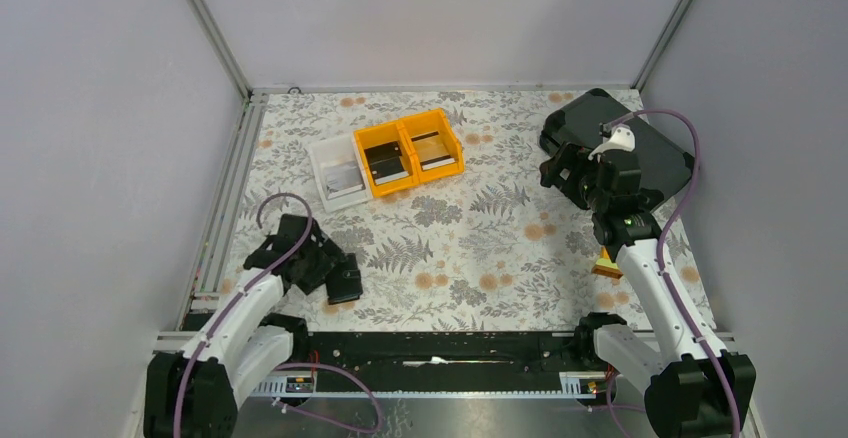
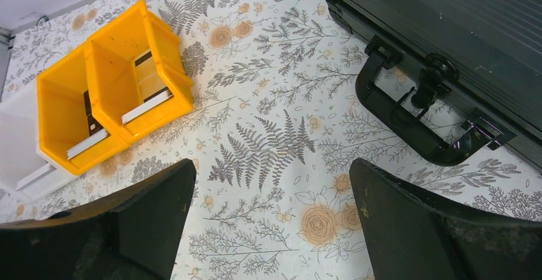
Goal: Put the credit cards into the card holder
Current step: Move the card holder to the center of the board.
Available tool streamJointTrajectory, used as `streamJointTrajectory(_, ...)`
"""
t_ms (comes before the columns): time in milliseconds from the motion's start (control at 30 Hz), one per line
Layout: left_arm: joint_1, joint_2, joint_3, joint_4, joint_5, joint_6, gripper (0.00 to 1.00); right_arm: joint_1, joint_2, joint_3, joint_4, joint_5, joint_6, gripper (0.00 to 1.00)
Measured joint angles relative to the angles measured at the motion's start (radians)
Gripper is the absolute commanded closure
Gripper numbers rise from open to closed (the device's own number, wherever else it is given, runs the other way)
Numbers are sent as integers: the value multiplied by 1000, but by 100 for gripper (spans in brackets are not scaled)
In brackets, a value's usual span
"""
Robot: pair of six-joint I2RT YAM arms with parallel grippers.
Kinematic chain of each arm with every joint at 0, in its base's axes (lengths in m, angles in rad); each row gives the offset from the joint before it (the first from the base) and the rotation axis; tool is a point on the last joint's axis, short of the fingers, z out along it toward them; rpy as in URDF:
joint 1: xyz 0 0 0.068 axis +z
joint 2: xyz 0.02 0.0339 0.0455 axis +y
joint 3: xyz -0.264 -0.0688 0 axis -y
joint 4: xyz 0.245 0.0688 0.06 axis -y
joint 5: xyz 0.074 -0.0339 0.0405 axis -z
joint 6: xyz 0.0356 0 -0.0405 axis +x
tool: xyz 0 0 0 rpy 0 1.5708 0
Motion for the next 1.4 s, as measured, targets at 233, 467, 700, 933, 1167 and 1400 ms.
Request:
streamJointTrajectory(233, -252, 175, 61, 156, 0, -25, 28, 0, 0, 0, 5, -48, 3, 5)
streamJointTrajectory(467, -439, 332, 126, 292, -3, -81, 30, 0, 7, -4, 9, -132, 32, 9)
streamJointTrajectory(700, -505, 307, 118, 365, -11, -115, 20, 29, 76, -41, 31, -259, 111, 10)
streamJointTrajectory(933, -504, 181, 85, 370, -43, -97, 21, 298, 181, -116, 114, -291, 228, 17)
streamJointTrajectory(1167, -504, 200, 38, 367, -39, -71, 29, 510, 325, -188, 250, -308, 378, 29)
streamJointTrajectory(1400, -503, 206, -17, 465, -2, -49, 42, 613, 423, -217, 400, -309, 482, 41)
